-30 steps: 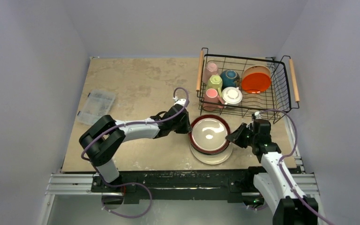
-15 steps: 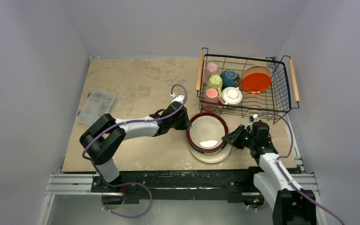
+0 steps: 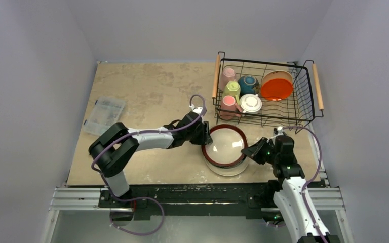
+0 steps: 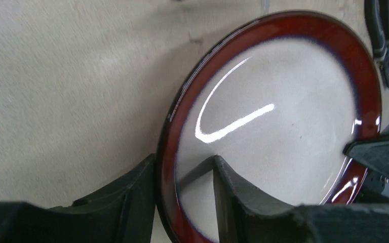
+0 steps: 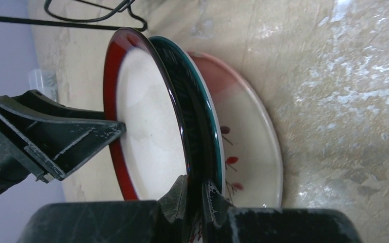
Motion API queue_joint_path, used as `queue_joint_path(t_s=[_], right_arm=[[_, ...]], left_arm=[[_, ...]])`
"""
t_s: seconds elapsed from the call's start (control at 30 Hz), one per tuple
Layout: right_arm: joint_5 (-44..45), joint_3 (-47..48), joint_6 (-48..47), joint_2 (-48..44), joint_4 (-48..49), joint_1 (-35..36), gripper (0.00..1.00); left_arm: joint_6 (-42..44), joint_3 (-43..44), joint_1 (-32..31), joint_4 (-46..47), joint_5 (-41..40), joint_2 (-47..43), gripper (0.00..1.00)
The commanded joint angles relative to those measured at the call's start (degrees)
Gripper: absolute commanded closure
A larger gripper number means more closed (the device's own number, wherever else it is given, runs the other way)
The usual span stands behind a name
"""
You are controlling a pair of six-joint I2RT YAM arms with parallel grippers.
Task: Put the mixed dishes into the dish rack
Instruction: Pick up the plate from the corner of the board.
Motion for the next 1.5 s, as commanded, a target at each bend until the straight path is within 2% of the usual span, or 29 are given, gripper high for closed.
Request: queue_joint_path(t_s=[0.0,0.13,0.23,0.4,0.57,0.77,0.9,1.07,1.2,1.33,1.4,1.43,1.47], right_arm=[[-14.9,9.6,0.7,-0.5,1.2,2.9,1.0],[-11.5,13.2,0.3,1.4,-4.5,2.9,1.0],[-11.2,13.6,0.9,3.4,-5.3,2.9,1.0],[-10.9,15.3,0.0,5.4,-7.2,2.9,1.0],[-9.9,17.1,-2.9,6.3,-8.8,2.9,1.0],[-15.8,15.7,-0.1,4.4,-0.7,2.9,1.0],[-18.7,13.8,3.8,2.2,4.4,2.9,1.0],[-21.6,10.5,7.3,1.0,9.7,2.9,1.0],[-22.5,8.5,8.2,0.7,13.3,2.9,1.0],[-24.0,7.7,5.2,2.0,14.5,2.9,1.0],[-24.8,8.5,1.8,2.8,12.8,2.9,1.0],[-25.0,9.6,-0.7,3.2,11.6,2.9,1.0],[-25.2,10.6,-3.6,3.7,9.1,2.9,0.97]], left_arm=[[2.7,-0.5,-5.3,-3.4,11.8,-2.6,0.54],[7.1,-1.6,-5.3,-5.8,9.6,-7.8,0.42],[10.1,-2.6,-5.3,-8.6,8.1,-12.5,0.37],[15.0,-3.3,-5.3,-13.4,5.4,-20.6,0.33],[18.2,-3.0,-5.2,-19.3,-1.8,-24.7,0.3],[13.5,-1.8,-4.2,-16.7,5.4,-20.9,0.3],[5.1,-4.8,-0.3,-8.8,13.6,-17.6,0.39],[-4.1,-11.3,3.6,10.2,23.6,-16.3,0.56],[-7.7,-12.7,3.9,16.7,27.4,-16.2,0.66],[-14.3,-16.1,4.4,27.9,30.9,-16.0,0.79],[-15.7,-17.6,4.4,32.0,31.7,-16.3,0.96],[-16.1,-18.2,4.4,33.2,31.7,-16.8,1.0],[-16.3,-18.9,4.4,35.0,32.0,-17.3,1.0]])
